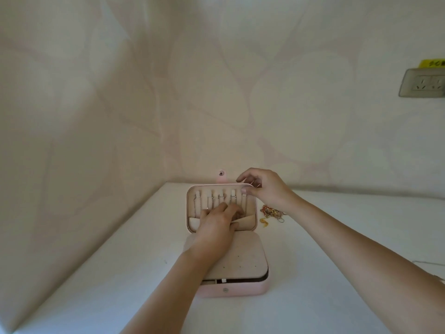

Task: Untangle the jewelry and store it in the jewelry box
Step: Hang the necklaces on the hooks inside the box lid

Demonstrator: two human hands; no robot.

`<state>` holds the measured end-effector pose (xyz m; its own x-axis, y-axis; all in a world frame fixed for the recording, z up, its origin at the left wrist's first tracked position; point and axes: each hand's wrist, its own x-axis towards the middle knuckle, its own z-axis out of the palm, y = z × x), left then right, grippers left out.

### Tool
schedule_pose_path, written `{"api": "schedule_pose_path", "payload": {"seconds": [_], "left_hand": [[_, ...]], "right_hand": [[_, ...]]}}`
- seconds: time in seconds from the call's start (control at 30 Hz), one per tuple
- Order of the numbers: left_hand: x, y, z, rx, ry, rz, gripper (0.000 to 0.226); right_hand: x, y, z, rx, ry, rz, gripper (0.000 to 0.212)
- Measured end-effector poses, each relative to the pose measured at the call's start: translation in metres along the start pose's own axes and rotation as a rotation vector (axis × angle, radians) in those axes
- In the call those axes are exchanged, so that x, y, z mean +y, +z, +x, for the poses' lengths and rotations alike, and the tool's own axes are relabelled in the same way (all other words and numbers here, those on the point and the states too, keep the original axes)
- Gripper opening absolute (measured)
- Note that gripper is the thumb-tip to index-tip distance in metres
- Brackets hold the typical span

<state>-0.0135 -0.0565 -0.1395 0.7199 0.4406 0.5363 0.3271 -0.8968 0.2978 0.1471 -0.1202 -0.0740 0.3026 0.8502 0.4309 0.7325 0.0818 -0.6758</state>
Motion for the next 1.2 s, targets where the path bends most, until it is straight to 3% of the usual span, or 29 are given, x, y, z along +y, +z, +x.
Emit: {"api": "schedule_pose_path", "payload": {"seconds": [0.17, 0.37, 0.53, 0.6, 0.7, 0.8, 0.87, 1.0, 1.2], "left_hand": [[0.001, 0.003, 0.0, -0.135, -0.024, -0.044, 0.031], [0.013, -0.004, -0.002, -0.263, -0.088, 0.071, 0.031], [0.021, -0.006, -0.003, -0.25, -0.102, 0.109, 0.03], [0.024, -0.005, -0.003, -0.255, -0.106, 0.106, 0.029], [0.028, -0.006, -0.003, -0.255, -0.113, 0.112, 0.028], [0.033, -0.008, -0.004, -0.251, -0.117, 0.117, 0.028], [0.037, -0.008, -0.005, -0.25, -0.131, 0.097, 0.028], [0.039, -0.007, -0.007, -0.231, -0.157, 0.074, 0.028], [0.044, -0.007, -0.009, -0.178, -0.148, 0.14, 0.029]], "right_hand": [[0.0, -0.002, -0.014, -0.001, 0.064, -0.065, 0.017], [0.011, -0.019, -0.061, 0.022, 0.17, -0.074, 0.03], [0.028, -0.059, -0.12, 0.09, 0.274, -0.327, 0.026], [0.038, -0.077, -0.146, 0.128, 0.398, -0.528, 0.031], [0.053, -0.095, -0.186, 0.07, 0.734, -0.802, 0.047], [0.06, -0.098, -0.222, 0.03, 0.98, -0.863, 0.074], [0.059, -0.093, -0.238, 0.042, 0.981, -0.817, 0.076], [0.041, -0.069, -0.247, -0.022, 0.812, -0.8, 0.067], [0.002, -0.037, -0.248, -0.1, 0.659, -0.906, 0.059]]}}
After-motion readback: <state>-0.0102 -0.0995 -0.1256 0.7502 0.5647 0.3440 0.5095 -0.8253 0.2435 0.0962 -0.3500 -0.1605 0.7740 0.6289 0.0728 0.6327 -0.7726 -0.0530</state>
